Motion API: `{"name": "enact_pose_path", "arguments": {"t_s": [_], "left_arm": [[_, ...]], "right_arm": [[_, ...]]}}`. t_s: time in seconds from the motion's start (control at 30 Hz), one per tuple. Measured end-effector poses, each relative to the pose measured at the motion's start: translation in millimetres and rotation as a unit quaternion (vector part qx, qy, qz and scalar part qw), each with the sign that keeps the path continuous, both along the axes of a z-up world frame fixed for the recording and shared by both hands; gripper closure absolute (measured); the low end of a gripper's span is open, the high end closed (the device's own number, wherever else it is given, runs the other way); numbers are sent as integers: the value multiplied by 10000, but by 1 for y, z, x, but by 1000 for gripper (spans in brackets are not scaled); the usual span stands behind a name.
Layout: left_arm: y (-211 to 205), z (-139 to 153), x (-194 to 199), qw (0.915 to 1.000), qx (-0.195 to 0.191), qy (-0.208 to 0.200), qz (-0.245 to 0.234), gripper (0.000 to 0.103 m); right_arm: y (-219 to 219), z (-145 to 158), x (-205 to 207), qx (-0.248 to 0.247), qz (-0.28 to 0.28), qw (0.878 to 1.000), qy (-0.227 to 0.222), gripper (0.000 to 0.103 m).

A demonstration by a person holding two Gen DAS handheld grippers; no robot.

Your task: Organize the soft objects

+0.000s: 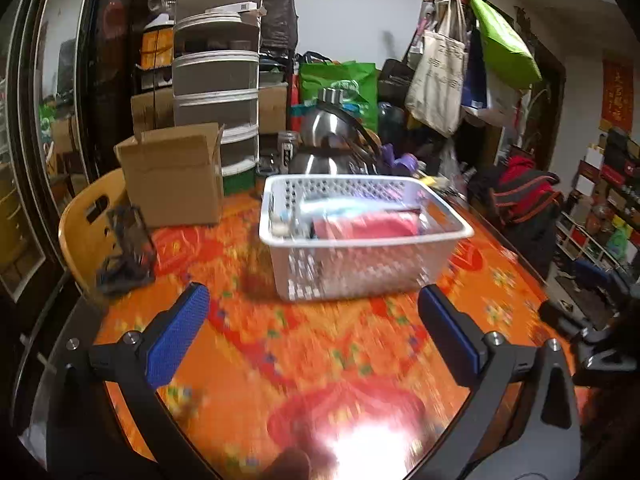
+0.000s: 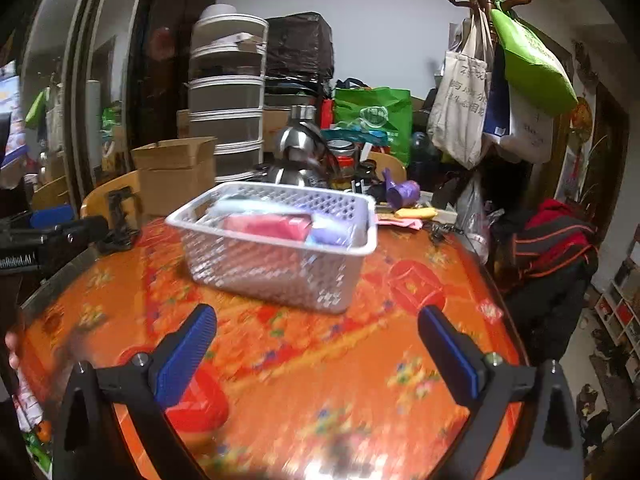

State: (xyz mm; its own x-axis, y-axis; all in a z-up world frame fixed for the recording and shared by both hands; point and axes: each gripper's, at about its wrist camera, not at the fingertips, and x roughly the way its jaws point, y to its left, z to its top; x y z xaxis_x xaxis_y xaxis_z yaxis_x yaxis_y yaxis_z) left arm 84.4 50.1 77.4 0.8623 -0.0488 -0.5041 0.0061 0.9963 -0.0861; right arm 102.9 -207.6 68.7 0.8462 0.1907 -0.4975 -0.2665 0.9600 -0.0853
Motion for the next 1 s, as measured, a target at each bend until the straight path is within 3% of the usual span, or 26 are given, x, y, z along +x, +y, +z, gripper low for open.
{"name": "enact_pose_path", "arguments": {"t_s": [0.1, 0.2, 0.33, 0.5, 1.0], "left_arm": [[-2, 8, -49, 9997, -1, -223, -33, 0], [-7, 15, -79, 9995, 71, -295, 50, 0], [-11, 23, -107, 9994, -105, -325, -31, 0], [-23, 28, -112, 9994, 83, -343, -17, 0], [-19, 25, -86, 9998, 92, -183, 18, 0]], "right_arm": [[2, 1, -33, 195, 185, 9996, 34, 2], [5, 12, -65, 384, 192, 9990, -144, 2], [7, 35, -91, 614, 108, 9972, -402, 1], [13, 48, -85, 577, 121, 9980, -244, 1], [6, 35, -65, 492, -64, 9988, -54, 1]]}}
